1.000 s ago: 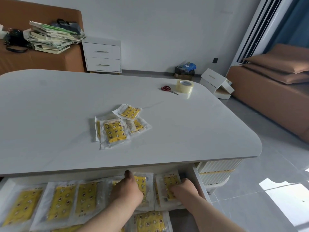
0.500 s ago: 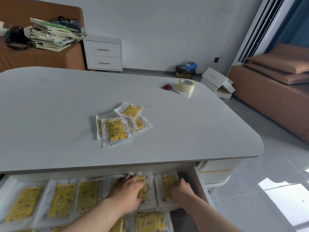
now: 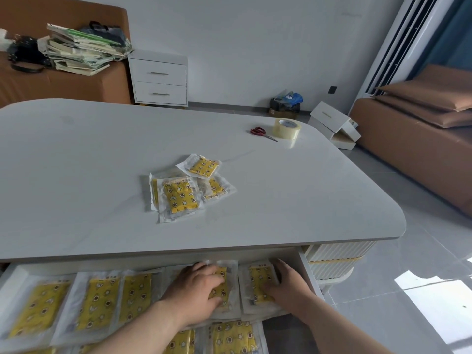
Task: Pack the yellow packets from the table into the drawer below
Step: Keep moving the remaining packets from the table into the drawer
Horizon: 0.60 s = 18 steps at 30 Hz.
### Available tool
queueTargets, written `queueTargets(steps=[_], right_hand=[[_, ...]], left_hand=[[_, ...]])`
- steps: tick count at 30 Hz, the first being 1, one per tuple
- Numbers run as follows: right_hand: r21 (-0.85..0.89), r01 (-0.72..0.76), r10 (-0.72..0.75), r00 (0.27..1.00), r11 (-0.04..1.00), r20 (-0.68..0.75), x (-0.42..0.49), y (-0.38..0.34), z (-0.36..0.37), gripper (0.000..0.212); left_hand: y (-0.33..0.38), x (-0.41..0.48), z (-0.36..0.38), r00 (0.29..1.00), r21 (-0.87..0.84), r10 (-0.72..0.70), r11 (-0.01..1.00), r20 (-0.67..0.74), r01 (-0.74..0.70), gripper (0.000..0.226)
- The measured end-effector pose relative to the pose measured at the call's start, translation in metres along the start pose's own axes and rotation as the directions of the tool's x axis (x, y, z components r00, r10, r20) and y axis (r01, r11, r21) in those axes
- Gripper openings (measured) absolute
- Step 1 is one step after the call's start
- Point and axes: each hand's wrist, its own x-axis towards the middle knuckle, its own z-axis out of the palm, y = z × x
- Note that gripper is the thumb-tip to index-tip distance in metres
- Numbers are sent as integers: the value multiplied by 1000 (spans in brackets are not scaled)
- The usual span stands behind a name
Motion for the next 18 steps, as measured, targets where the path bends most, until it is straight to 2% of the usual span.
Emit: queueTargets(steps=[2,6,12,18], right_hand=[[-91,88,-85,996,992,35,-2,2,-9,65],[-134,151,-144,988,979,63,-5,4,-13,63],[-135,145,-134,987,980,84,-2,8,-3,72],[-151,155,-146,987,976,69,1,7,0,72]], left_hand=[[-1,0,-1,1000,-3,6,1000,2,-6,50],[-5,-1,4,1000,-6,-9,1000,16,9,52],[-4,1,8,999,11,-27,1000,29,26,52],[-5,2,11,999,5,-32,999,11,32,52]])
